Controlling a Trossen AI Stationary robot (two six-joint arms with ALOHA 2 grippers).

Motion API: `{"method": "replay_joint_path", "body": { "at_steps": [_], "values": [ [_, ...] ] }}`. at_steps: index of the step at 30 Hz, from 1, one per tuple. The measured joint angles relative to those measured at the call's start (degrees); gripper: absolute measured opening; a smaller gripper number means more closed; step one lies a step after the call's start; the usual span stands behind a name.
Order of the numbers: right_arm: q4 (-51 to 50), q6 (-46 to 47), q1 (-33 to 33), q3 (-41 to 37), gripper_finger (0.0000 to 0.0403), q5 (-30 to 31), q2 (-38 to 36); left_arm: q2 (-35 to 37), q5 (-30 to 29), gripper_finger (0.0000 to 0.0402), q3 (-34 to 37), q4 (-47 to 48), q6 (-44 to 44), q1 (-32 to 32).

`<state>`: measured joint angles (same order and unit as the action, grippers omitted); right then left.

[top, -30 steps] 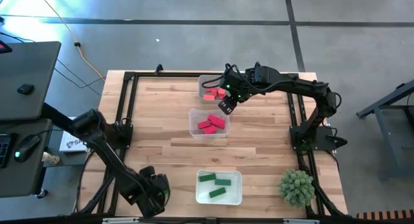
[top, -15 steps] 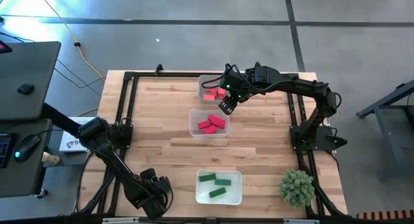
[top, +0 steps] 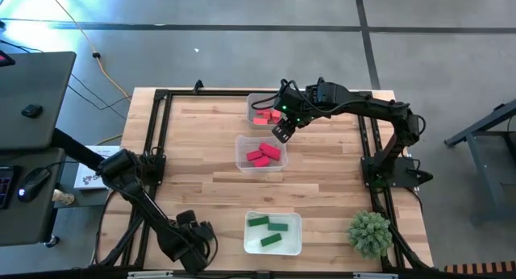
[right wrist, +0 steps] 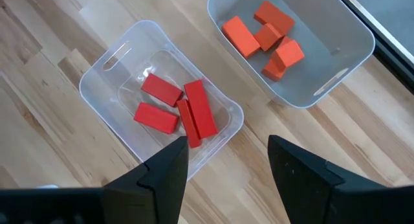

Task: Sort & place blocks by color
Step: Put the green block into the white bin

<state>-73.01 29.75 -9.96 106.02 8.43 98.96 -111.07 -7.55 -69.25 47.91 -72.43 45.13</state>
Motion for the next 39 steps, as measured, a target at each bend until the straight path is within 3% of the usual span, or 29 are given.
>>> {"method": "replay_joint_path", "body": {
  "at_steps": [7, 22, 30, 35, 39],
  "values": [
    [0.0, 0.9, 0.3, 0.0, 0.0202, 0.0, 0.0, 0.1, 0.9, 0.0072, 0.0, -1.2, 6.7, -0.7],
    [0.0, 3.3, 0.7, 0.0, 0.0202, -2.1, 0.0, 5.2, -5.2, 0.0072, 0.3, -0.2, 20.6, -5.9],
    [0.0, 4.6, 1.7, 0.0, 0.0202, -2.5, 0.0, 13.2, -14.3, 0.0072, 0.3, 2.0, 28.5, -11.1],
    [0.4, 4.9, 2.3, 0.0, 0.0202, 2.3, 0.0, 19.4, -19.0, 0.0072, 0.2, -0.5, 34.6, -15.0],
    [0.7, 4.8, 2.3, 0.0, 0.0202, 7.1, 0.0, 22.9, -19.1, 0.0072, 0.2, -7.8, 40.9, -17.6]
  ]
}}
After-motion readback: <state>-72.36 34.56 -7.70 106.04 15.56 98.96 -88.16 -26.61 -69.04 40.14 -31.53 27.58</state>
